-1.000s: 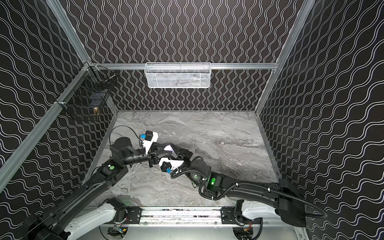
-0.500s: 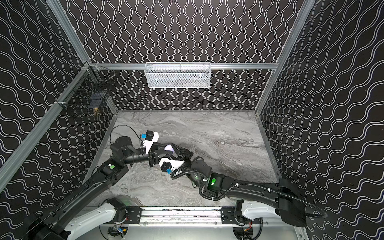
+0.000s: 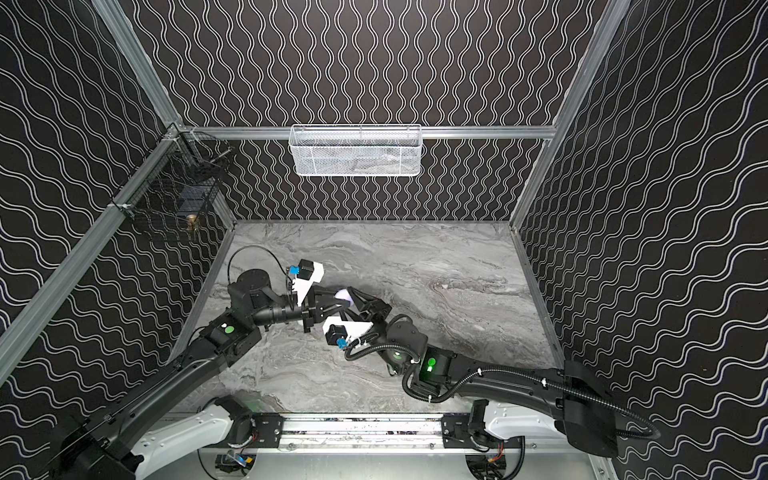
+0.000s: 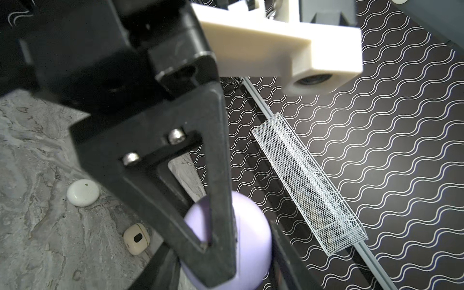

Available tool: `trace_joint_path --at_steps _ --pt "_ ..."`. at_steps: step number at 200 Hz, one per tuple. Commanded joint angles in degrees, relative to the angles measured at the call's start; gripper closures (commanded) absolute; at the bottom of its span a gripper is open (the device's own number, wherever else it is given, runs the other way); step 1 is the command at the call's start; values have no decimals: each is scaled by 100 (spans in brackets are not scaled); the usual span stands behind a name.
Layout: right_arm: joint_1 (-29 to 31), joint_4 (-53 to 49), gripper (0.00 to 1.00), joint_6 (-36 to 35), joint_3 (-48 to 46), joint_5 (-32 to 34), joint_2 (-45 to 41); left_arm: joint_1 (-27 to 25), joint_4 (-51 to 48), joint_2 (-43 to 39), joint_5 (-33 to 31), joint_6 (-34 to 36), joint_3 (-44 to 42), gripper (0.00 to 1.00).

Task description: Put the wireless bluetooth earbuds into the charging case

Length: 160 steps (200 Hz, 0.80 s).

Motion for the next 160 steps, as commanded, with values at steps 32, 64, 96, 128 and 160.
trace_joint_path --at_steps 32,64,96,128,160 --pt "8 1031 24 611 -648 -461 -656 -20 -51 -241 -68 430 -270 100" --pt "8 585 31 1605 -1036 -1046 -1389 -33 315 -419 22 601 -552 100" --pt "-2 280 35 2072 -1080 -1289 -1907 -28 602 -427 169 725 -723 100" --pt "-6 133 36 2066 -982 -1375 -1763 -43 832 -639 373 765 -898 100" --pt "-7 83 38 2027 -718 -1277 -1230 -43 952 -744 576 790 -970 100"
